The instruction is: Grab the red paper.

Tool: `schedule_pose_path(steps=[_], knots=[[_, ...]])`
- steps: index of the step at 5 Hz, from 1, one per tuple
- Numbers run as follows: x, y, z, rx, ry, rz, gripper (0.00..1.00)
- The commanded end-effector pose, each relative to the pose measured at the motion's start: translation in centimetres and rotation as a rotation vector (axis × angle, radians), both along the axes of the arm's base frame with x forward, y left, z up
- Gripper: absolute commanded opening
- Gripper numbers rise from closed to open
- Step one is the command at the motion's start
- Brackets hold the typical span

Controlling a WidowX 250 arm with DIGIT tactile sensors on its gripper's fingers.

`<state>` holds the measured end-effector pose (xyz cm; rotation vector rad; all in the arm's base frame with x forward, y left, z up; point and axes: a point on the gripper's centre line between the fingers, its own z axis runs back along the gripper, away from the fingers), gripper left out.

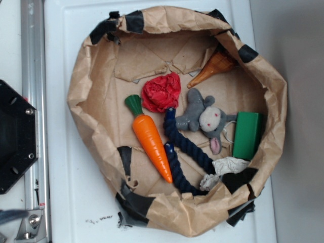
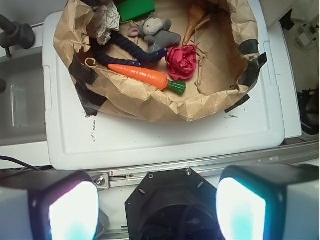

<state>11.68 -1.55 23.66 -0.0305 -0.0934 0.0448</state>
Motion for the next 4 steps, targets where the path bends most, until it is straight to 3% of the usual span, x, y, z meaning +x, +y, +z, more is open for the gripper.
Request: schedule_pose_path(steps=[1, 2, 3, 4], knots=[[0.0, 0.0, 0.0, 0.0, 0.0, 0.0, 1.0], [5.0, 2.5, -2.6, 0.226, -0.267, -0.122, 1.0], [10.1, 3.1, -5.9, 0.09, -0.266, -0.186, 1.0], [14.9, 3.2, -9.6, 0.076, -0.207, -0.277, 1.0]])
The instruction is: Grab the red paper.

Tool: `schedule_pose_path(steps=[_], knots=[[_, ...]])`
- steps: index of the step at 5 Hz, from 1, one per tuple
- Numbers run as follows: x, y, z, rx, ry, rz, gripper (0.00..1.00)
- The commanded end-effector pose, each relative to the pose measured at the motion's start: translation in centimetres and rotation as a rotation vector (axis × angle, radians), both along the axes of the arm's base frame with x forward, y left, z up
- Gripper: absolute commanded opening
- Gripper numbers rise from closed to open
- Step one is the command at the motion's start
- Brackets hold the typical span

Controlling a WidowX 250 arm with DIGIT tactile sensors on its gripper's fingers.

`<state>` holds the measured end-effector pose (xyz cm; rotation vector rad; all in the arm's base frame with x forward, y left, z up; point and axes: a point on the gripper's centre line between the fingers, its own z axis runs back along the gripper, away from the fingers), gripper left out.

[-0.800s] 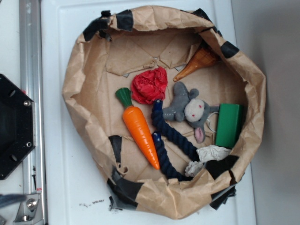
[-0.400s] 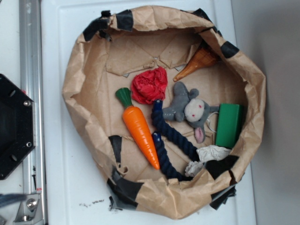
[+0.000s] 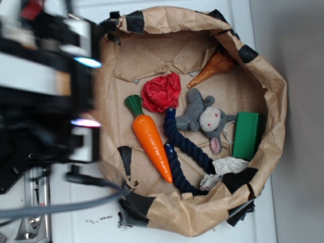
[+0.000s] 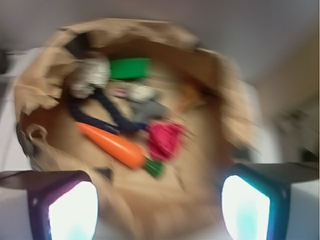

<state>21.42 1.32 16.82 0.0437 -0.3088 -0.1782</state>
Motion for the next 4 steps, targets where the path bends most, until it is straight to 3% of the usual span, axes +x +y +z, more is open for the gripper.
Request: schedule_pose_path(steps=[1, 2, 3, 4], knots=[[8.6, -0.2, -7.1, 0.0, 0.136, -0.115, 1.0], [6.1, 0.2, -9.8, 0.001, 0.252, -0.166, 1.0], [2.3, 0.6, -10.9, -0.021, 0.307, -0.246, 1.0], [0.9, 0.7, -9.4, -0.03, 0.262, -0.242, 1.0]])
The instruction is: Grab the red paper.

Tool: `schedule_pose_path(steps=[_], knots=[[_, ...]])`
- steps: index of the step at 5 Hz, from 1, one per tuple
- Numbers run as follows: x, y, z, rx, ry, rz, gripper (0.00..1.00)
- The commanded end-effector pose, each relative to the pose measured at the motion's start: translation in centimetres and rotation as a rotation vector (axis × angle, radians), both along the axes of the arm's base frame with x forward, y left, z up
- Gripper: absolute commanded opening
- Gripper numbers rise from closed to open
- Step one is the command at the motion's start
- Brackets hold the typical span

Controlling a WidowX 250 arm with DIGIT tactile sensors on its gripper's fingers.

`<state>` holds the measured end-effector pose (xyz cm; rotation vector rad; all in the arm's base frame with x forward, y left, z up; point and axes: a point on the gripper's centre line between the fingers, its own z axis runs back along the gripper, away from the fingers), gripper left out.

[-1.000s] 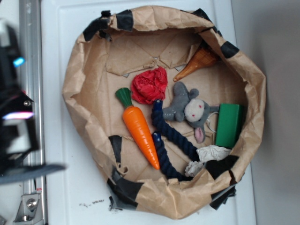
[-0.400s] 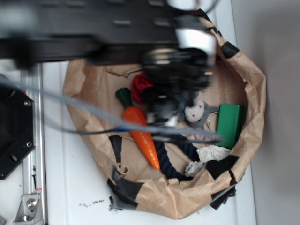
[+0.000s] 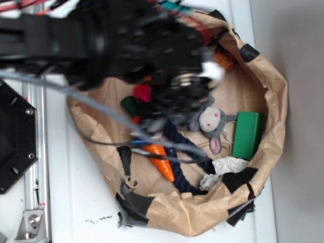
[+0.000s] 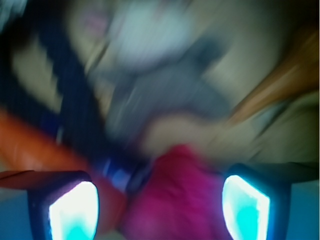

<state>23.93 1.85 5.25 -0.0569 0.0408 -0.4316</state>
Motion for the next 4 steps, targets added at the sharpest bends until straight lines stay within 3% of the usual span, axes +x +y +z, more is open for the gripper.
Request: schedule_pose_path(steps=[1, 4], knots=[[-1.8, 0.5, 2.3, 0.01, -0.113, 0.029, 1.0], [2.5, 0.7, -2.6, 0.034, -0.147, 0.075, 1.0]])
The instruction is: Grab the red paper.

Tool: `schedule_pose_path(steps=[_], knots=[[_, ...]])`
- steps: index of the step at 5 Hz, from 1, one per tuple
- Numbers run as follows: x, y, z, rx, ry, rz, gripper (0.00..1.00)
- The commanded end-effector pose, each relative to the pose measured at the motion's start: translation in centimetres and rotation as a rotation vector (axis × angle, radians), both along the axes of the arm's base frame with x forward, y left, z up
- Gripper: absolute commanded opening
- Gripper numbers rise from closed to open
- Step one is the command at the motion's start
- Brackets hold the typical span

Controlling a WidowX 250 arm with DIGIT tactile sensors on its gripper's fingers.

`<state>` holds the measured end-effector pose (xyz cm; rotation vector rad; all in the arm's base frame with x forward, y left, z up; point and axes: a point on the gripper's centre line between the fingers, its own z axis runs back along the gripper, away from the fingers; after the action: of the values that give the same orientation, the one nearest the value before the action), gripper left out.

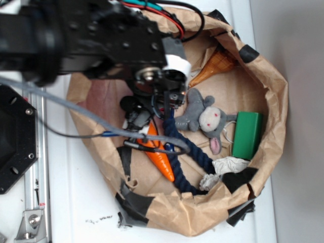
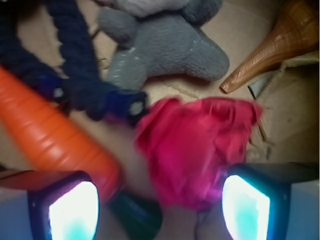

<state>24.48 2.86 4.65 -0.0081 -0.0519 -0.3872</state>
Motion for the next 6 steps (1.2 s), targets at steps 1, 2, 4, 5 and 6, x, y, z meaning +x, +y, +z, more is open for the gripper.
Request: schedule_pose_path(steps=[1, 2, 4, 5, 6], knots=[[2.4, -0.3, -3.5, 0.0, -0.027, 0.043, 1.0], [2.8, 0.3, -4.0, 0.0, 0.0, 0.082, 0.99], [1.9, 1.4, -2.7, 0.027, 0.012, 0.124, 0.0], [0.8, 2.1, 0.6, 0.068, 0.02, 0.145, 0.0], [-0.6, 2.9, 5.6, 0.124, 0.039, 0.24, 0.0]])
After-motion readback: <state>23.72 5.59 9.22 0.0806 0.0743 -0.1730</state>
